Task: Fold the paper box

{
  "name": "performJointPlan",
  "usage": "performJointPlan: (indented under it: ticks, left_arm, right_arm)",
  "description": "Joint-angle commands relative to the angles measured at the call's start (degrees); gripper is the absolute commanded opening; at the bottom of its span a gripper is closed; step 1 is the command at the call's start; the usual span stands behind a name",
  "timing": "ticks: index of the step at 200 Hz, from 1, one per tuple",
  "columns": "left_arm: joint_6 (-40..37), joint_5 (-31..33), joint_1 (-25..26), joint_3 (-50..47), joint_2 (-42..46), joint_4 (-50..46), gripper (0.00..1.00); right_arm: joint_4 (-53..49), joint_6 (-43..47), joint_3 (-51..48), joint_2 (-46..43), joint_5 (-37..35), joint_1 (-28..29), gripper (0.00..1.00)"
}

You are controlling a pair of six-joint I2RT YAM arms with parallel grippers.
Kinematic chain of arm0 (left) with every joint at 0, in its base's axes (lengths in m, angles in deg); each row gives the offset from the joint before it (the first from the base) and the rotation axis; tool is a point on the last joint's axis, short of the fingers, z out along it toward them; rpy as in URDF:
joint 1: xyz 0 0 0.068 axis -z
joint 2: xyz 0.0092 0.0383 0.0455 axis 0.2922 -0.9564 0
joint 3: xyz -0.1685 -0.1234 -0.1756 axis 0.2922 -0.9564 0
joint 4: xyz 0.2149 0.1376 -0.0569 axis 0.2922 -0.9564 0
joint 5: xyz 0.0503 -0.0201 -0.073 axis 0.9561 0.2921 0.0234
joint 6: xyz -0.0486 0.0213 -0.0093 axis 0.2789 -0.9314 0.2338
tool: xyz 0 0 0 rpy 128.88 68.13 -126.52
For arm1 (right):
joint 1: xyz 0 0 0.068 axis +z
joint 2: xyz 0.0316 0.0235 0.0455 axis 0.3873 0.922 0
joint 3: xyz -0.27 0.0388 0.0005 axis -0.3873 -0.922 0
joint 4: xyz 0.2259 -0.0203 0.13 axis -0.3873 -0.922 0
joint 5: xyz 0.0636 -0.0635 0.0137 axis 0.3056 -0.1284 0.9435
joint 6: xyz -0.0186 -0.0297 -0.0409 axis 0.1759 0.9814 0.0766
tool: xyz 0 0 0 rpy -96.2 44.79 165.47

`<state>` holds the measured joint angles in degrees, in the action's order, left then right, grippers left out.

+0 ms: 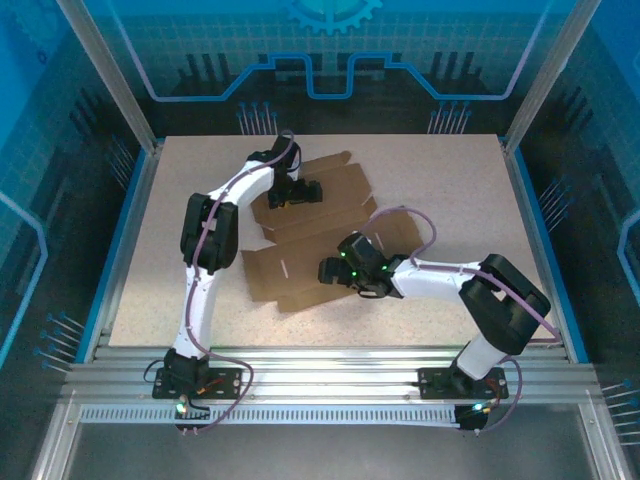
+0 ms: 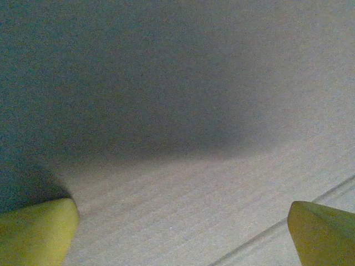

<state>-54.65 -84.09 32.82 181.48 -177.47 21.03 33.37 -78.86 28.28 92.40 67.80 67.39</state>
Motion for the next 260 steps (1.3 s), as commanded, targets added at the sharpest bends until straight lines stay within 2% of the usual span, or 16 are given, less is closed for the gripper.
performJointPlan:
  ticks: [1,54,84,107,126,150,186,212,260]
  left_arm:
    - [2.89,0.38,0.16,-6.97,3.51,-0.98,0.99]
    - [11.91,-5.64,0.64,-26.84,15.97,7.07,0.99]
    - [19.72,-11.49,2.45,-37.80,23.28,16.24,0.99]
    - [23.72,-18.01,4.26,-43.05,26.71,22.97,1.00]
    - [23.70,-17.34,3.99,-45.61,31.29,22.97,0.99]
    - [18.78,-13.70,3.11,-42.84,34.45,16.58,0.99]
    - [13.31,-11.30,1.77,-36.72,31.79,12.87,0.99]
    - [11.07,-10.28,1.24,-30.58,26.56,11.74,0.99]
    - [8.22,-8.09,1.30,-16.73,15.61,7.05,1.00]
  right_arm:
    - [-4.45,2.60,-0.43,-0.87,-1.17,-3.50,1.00]
    - [-4.82,9.79,1.65,-0.03,1.74,-14.38,1.00]
    - [-4.46,13.24,8.91,5.07,5.26,-21.09,1.00]
    - [-7.36,15.74,16.38,8.88,8.63,-23.26,1.00]
    - [-7.83,17.74,17.80,7.04,8.71,-23.07,1.00]
    - [-7.65,17.99,14.24,1.00,9.47,-22.97,1.00]
    - [-8.86,16.60,5.94,-9.19,8.91,-19.47,1.00]
    - [-9.87,14.17,-0.43,-15.46,8.14,-15.36,1.00]
    - [-12.55,9.55,-5.86,-19.48,7.59,-7.93,1.00]
